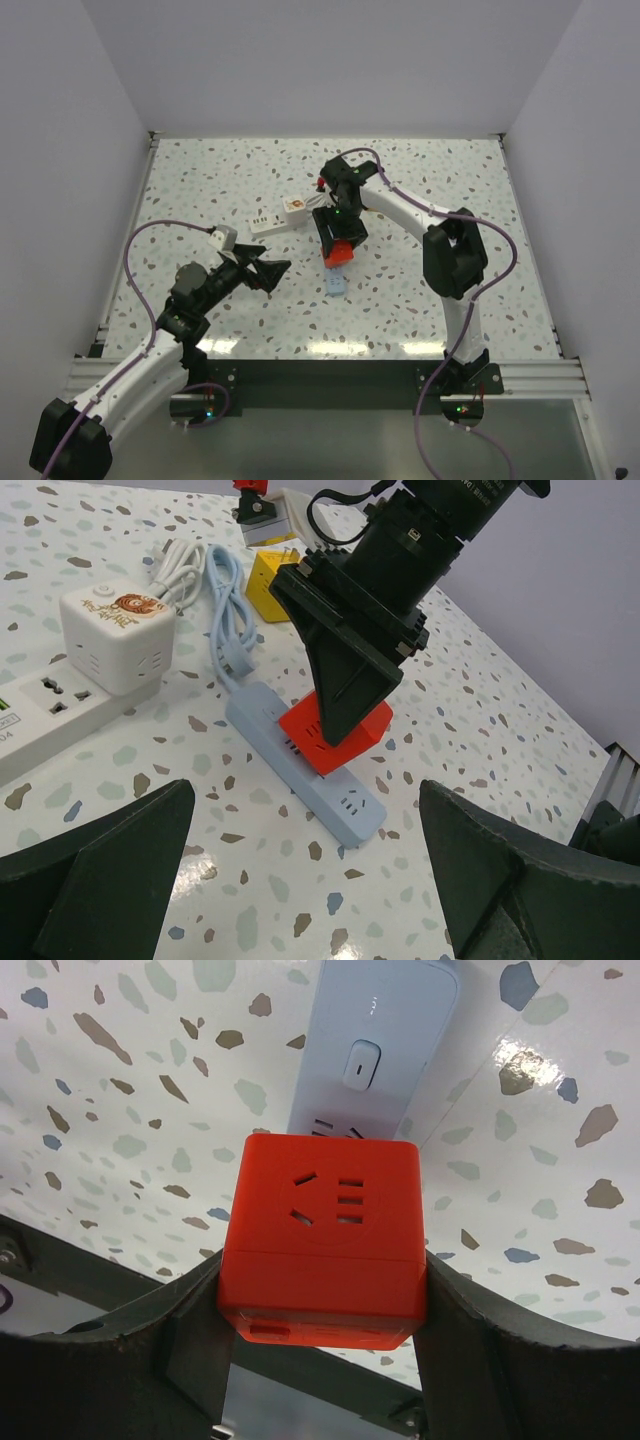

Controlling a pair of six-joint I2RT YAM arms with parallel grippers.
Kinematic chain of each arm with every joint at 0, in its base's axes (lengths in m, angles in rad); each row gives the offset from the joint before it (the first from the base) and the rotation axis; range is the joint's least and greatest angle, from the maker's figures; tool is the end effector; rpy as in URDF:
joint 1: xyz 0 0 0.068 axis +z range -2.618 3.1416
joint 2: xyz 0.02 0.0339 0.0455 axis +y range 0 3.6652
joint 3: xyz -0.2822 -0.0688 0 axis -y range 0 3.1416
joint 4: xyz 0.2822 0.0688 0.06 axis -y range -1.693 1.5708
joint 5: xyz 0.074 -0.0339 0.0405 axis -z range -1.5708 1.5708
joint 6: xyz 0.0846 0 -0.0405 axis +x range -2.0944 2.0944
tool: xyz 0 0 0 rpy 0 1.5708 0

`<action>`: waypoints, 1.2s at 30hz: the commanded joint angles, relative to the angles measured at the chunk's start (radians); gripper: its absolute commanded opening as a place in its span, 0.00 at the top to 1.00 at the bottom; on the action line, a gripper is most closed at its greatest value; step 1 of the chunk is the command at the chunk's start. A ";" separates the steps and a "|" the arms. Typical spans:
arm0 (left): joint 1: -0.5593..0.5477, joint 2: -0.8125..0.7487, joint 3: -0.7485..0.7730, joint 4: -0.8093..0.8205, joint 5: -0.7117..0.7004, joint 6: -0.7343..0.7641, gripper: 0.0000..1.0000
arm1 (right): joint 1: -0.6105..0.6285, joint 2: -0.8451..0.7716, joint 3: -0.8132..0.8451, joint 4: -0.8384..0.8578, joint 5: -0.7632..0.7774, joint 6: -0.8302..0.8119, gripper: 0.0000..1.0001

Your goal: Insert the plug

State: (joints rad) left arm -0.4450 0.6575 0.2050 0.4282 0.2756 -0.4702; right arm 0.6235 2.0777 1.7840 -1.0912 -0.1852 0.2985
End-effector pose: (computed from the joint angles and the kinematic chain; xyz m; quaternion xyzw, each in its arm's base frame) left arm 0.1995 -0.1207 0.2128 0.0870 0.7100 -0.3938 0.5772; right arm 0.3753 0.2891 0.1815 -0.1689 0.9770 0.1236 0.0418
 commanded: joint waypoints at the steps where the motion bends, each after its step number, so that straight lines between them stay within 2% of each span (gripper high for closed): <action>1: 0.008 -0.010 0.001 0.012 -0.007 0.002 0.00 | -0.008 -0.022 -0.023 0.011 0.135 0.030 1.00; 24: 0.008 -0.004 -0.003 0.023 -0.001 -0.002 0.00 | -0.008 0.071 0.064 0.048 0.122 0.090 1.00; 32: 0.006 0.002 -0.003 0.026 -0.003 -0.001 0.00 | -0.007 0.096 0.052 0.095 0.158 0.090 1.00; 36: 0.006 0.002 -0.003 0.026 -0.004 -0.001 0.00 | 0.002 0.062 -0.018 0.168 0.182 0.093 1.00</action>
State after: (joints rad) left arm -0.4454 0.6601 0.2050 0.4290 0.2756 -0.4706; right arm 0.6273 2.1155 1.8206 -1.1004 -0.1352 0.4000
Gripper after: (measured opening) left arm 0.997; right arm 0.645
